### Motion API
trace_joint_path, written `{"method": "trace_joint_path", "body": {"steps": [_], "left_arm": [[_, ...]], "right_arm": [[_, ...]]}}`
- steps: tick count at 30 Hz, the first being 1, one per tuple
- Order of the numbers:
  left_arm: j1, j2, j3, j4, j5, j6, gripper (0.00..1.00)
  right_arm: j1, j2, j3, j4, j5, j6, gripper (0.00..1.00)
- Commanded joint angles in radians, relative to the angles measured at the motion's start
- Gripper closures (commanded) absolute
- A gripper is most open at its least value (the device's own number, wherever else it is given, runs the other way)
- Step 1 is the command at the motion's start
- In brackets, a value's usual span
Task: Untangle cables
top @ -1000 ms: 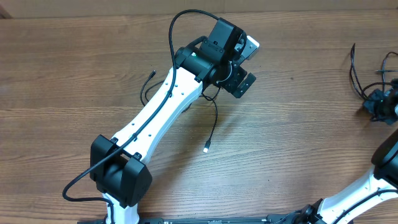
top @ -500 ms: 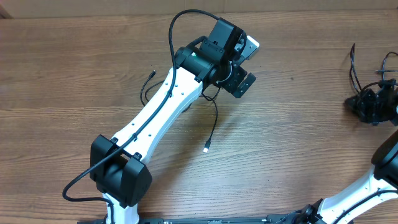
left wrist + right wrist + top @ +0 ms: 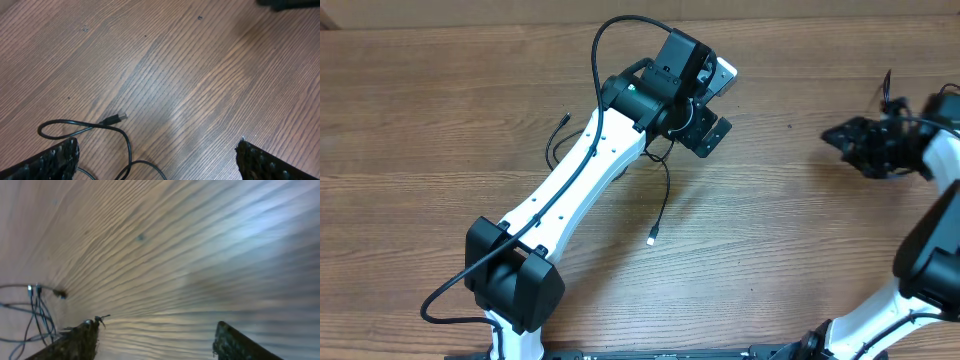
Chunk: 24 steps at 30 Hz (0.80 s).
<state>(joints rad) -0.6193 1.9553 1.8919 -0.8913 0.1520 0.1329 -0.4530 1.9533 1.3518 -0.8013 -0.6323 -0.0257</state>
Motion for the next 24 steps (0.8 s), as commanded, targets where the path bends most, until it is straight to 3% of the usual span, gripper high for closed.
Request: {"method": "trace_joint_path", "body": {"steps": [1,9,17,22,24], "left_arm": [[0.004,0.002,0.018,0.003,-0.007,-0.006,0.0],[0.068,-0.003,0.018,0.005,-0.081,-0.003,0.0],[0.338,-0.003,0.018,-0.058,0.105,-0.051,0.0],[0.487,-0.003,0.018,-0.092,0.108,-0.066,0.0],[0.529,-0.003,0.018,-0.101,0.108,-0.082,0.0]], "right_arm": [[0.092,-0.024,-0.003,0.006,-0.02,-0.009,0.24],[0.307,-0.024,-0.003,0.01,0.055,-0.009,0.19],[0.481,-0.024,-0.003,0.023,0.144,-0.009,0.13],[0.579,-0.024,-0.003,0.029,0.153,-0.01,0.0],[0.608,-0.023,-0.003,0.035,0.154,-0.01,0.0]]}}
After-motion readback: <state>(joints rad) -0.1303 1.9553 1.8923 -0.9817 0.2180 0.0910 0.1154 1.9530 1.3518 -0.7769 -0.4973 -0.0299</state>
